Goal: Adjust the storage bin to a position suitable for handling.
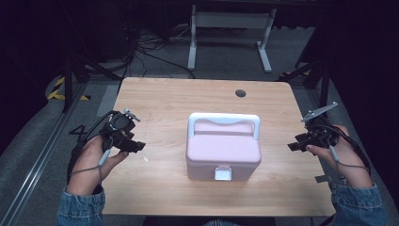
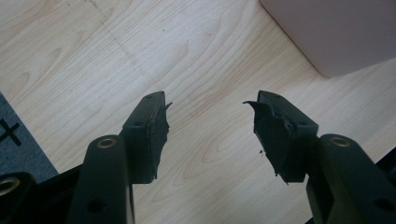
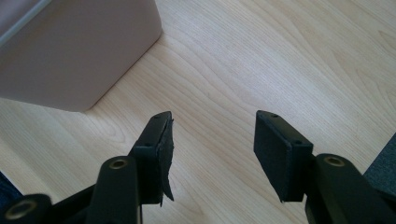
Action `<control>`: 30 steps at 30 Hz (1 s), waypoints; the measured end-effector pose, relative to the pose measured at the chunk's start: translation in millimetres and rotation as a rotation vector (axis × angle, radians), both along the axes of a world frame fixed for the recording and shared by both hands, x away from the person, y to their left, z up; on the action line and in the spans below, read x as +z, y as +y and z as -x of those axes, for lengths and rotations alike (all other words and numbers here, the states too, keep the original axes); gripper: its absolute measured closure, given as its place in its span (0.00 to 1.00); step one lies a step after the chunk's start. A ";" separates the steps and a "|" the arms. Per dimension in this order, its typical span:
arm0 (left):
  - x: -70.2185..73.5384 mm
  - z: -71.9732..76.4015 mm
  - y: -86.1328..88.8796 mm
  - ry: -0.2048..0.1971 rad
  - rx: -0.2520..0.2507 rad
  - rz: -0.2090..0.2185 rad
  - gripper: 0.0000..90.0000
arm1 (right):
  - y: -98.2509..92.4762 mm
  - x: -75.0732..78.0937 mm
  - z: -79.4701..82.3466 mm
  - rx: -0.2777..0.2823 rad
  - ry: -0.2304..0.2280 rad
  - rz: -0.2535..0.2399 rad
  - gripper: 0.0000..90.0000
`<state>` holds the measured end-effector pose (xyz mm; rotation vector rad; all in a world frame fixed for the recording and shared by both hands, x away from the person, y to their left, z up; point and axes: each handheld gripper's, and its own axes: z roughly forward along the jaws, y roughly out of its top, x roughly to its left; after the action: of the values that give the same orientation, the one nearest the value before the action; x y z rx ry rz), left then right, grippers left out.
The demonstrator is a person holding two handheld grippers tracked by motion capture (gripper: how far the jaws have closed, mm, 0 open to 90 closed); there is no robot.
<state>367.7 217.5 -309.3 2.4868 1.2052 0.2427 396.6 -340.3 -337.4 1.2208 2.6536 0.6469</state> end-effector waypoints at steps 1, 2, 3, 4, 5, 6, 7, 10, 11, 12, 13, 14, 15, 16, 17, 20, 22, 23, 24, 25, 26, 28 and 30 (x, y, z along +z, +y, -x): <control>1.3 0.0 0.6 -0.002 0.001 0.010 0.51 | 0.0 0.2 0.5 0.000 0.001 0.000 0.53; 3.2 0.1 1.5 0.001 0.002 0.028 0.53 | -0.2 0.3 0.9 0.001 0.000 0.000 0.53; 5.0 0.3 1.9 0.003 -0.001 0.040 0.56 | -0.6 0.4 1.3 0.000 -0.001 0.000 0.53; 6.5 1.0 1.3 -0.002 -0.002 0.044 0.57 | -1.2 0.3 1.7 0.001 -0.001 0.001 0.53; 8.3 1.6 0.3 -0.013 -0.003 0.040 0.56 | -2.5 -0.7 2.6 -0.001 0.002 -0.001 0.53; 10.0 1.6 -0.8 -0.027 -0.003 0.039 0.56 | -2.5 -0.7 2.6 -0.001 0.002 -0.001 0.53; 11.8 0.9 -2.2 -0.036 -0.002 0.047 0.54 | -3.5 -1.6 2.8 -0.001 0.002 -0.001 0.53; 19.3 -0.7 -10.4 -0.081 -0.020 0.068 0.51 | -5.1 -4.3 4.3 -0.015 0.013 0.006 0.53; 21.3 -0.5 -14.4 -0.097 -0.042 0.087 0.50 | -5.4 -4.8 5.5 -0.012 0.012 0.013 0.53; 22.0 -0.4 -17.1 -0.107 -0.057 0.098 0.49 | -5.3 -4.5 6.3 -0.014 0.011 0.010 0.53; 22.0 -0.4 -17.1 -0.107 -0.057 0.098 0.49 | -5.3 -4.5 6.3 -0.014 0.011 0.010 0.53; 23.4 -0.3 -20.3 -0.116 -0.078 0.109 0.49 | -5.1 -4.1 7.3 -0.017 0.011 0.009 0.53; 24.3 -0.3 -22.8 -0.117 -0.091 0.135 0.50 | -5.2 -3.9 8.3 -0.018 0.009 0.006 0.53; 26.3 -0.7 -25.4 -0.115 -0.109 0.167 0.50 | -5.3 -4.1 8.9 -0.019 0.010 0.007 0.53; 27.6 -1.1 -26.8 -0.116 -0.125 0.186 0.50 | -5.6 -4.9 9.5 -0.018 0.010 0.010 0.52; 32.3 -3.0 -38.6 -0.128 -0.185 0.249 0.51 | -8.0 -8.5 12.0 -0.022 0.024 0.018 0.52; 32.2 -3.7 -42.7 -0.133 -0.198 0.258 0.51 | -9.1 -9.1 12.8 -0.028 0.023 0.017 0.52; 32.2 -4.5 -46.9 -0.135 -0.209 0.264 0.50 | -10.6 -9.1 14.0 -0.035 0.025 0.017 0.52; 31.6 -6.2 -52.2 -0.129 -0.230 0.279 0.50 | -12.5 -9.2 14.6 -0.035 0.020 0.020 0.52; 30.9 -7.4 -56.5 -0.124 -0.250 0.293 0.50 | -13.9 -9.2 16.1 -0.043 0.022 0.014 0.52; 30.5 -8.7 -60.6 -0.121 -0.273 0.306 0.50 | -15.1 -9.3 17.2 -0.048 0.023 0.014 0.52; 28.8 -11.1 -69.0 -0.119 -0.297 0.336 0.50 | -16.6 -9.9 19.2 -0.054 0.023 0.015 0.52; 27.5 -14.2 -76.5 -0.129 -0.320 0.336 0.49 | -18.5 -10.9 21.5 -0.054 0.025 0.019 0.52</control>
<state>381.9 141.0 -281.8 2.2825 0.7144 0.1023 375.1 -358.8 -348.3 1.2983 2.6308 0.6003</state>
